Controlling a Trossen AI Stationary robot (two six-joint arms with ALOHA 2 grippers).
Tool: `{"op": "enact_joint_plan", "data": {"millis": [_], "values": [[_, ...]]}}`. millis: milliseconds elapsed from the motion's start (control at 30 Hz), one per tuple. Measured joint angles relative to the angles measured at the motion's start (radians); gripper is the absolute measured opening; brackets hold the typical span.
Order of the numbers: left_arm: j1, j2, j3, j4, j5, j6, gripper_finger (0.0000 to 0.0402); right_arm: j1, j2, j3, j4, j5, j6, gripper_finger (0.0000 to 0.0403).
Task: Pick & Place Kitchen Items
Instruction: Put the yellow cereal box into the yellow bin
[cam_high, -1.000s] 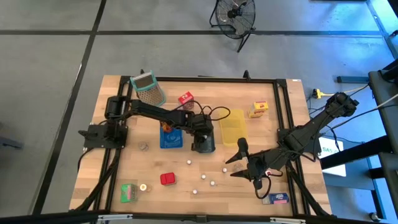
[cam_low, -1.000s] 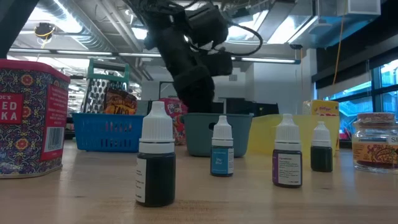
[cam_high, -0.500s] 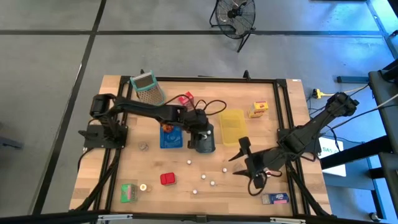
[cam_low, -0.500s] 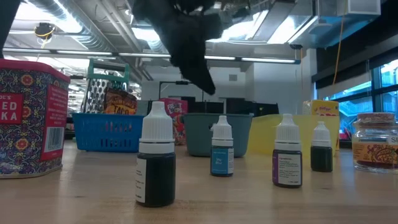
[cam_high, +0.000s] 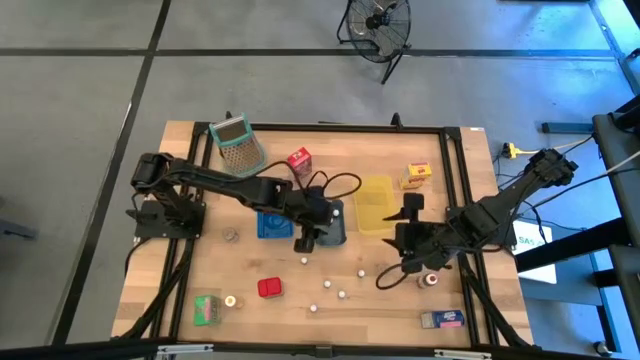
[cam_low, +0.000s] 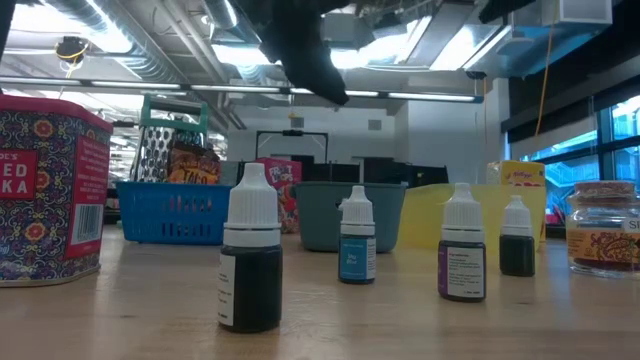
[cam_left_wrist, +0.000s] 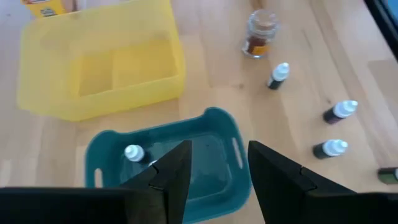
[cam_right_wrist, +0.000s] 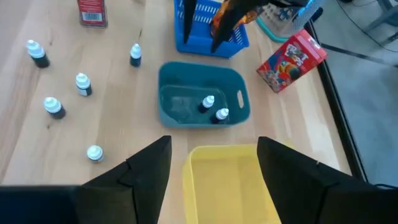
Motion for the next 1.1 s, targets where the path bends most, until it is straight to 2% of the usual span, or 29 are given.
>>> {"op": "enact_joint_plan", "data": {"millis": [200, 400, 567, 700, 833, 1100], "values": [[-0.035, 0.0, 0.0, 0.0, 0.001, -0.017, 0.0152, 0.001, 0.0, 0.0, 0.105, -0.02, 0.0, 0.024], [-0.056, 0.0, 0.0, 0.0, 0.0, -0.066, 0.0151, 0.002, 0.0, 0.0, 0.266, -0.191, -0.021, 0.024], [-0.063, 0.0, 0.0, 0.0, 0.0, -0.096, 0.0151, 0.001, 0.0, 0.0, 0.303, -0.28, -0.021, 0.0241], [-0.063, 0.0, 0.0, 0.0, -0.009, -0.102, 0.0152, 0.002, 0.0, 0.0, 0.303, -0.267, 0.022, 0.0251], [-0.063, 0.0, 0.0, 0.0, -0.072, -0.106, 0.015, 0.001, 0.0, 0.0, 0.303, -0.289, 0.071, 0.0269], [-0.069, 0.0, 0.0, 0.0, -0.077, -0.104, 0.0152, 0.001, 0.0, 0.0, 0.304, -0.323, 0.072, 0.0279]]}}
